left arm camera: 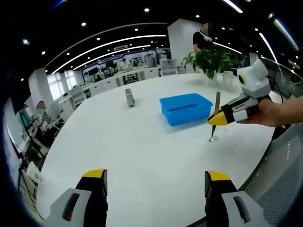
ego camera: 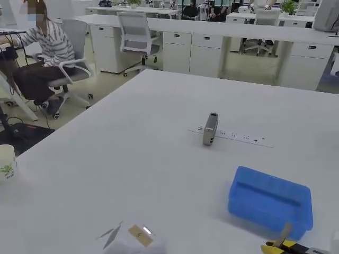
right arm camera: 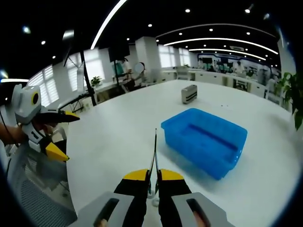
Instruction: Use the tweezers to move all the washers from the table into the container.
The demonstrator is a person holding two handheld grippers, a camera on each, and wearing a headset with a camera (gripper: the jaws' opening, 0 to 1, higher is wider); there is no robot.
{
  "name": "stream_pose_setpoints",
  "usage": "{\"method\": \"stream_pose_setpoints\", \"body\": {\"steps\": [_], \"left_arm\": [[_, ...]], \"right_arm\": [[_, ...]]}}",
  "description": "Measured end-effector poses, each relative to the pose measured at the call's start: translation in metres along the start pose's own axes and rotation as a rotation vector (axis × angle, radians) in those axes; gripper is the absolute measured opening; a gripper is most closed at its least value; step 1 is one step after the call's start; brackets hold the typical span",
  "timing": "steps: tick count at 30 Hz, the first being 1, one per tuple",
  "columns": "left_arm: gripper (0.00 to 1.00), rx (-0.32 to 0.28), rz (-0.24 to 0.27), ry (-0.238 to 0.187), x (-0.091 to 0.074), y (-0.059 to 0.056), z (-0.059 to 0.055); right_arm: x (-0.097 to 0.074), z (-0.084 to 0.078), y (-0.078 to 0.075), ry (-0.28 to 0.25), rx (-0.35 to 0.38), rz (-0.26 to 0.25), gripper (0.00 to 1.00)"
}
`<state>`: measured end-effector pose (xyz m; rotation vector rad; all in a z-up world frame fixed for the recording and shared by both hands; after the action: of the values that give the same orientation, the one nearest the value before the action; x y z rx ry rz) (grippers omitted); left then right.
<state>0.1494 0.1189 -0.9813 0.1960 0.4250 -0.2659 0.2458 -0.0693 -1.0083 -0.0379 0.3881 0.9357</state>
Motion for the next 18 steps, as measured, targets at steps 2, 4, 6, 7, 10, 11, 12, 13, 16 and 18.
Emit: {"method": "stream_pose_setpoints", "body": {"steps": [2, 4, 6, 7, 10, 11, 12, 13, 16, 18], "left_arm": [[0.86, 0.001, 0.000, 0.000, -0.0001, 0.0000, 0.0000], [0.86, 0.002, 0.001, 0.002, -0.0002, 0.0001, -0.0002], [0.86, 0.003, 0.000, 0.002, -0.0002, -0.0001, -0.0002], [0.86, 0.004, 0.000, 0.002, -0.0001, -0.0001, -0.0001], [0.86, 0.008, 0.001, 0.007, -0.0004, 0.0002, -0.0008], [0.86, 0.010, 0.001, 0.007, -0.0004, 0.0001, -0.0008], [0.85, 0.013, 0.001, 0.007, -0.0004, 0.0001, -0.0008], [0.85, 0.014, -0.001, 0.007, -0.0004, -0.0001, -0.0008], [0.85, 0.022, -0.002, 0.011, -0.0004, -0.0004, -0.0011], [0.85, 0.023, -0.002, 0.013, -0.0003, -0.0006, -0.0013]], "right_arm": [[0.0007, -0.0014, -0.0010, 0.004, 0.000, -0.001, 0.04], [0.0011, -0.0017, -0.0020, 0.003, 0.004, -0.002, 0.04], [0.0016, -0.0016, -0.0028, -0.001, 0.013, -0.002, 0.04], [0.0019, -0.0019, -0.0032, -0.001, 0.016, -0.004, 0.04], [0.0023, -0.0030, -0.0038, 0.000, -0.001, -0.005, 0.04], [0.0024, -0.0031, -0.0039, -0.001, 0.002, -0.005, 0.04], [0.0024, -0.0031, -0.0041, -0.004, 0.003, -0.006, 0.04], [0.0022, -0.0030, -0.0041, -0.005, 0.004, -0.006, 0.04], [0.0020, -0.0029, -0.0035, -0.008, 0.006, -0.005, 0.04], [0.0023, -0.0029, -0.0027, -0.008, 0.008, -0.001, 0.04]]}}
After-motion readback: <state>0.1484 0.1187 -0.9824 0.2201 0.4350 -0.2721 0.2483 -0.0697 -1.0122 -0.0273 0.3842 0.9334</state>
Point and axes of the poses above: the centre of the closed fingertips' face, and the gripper's own axes: x roughly forward along the fingers, y roughly to its left, z roughly out of its top, the point moved 4 cm from there along -x, roughly backward along the fingers, and after that the axes turned 11 degrees about -y, right-handed, at the moved point
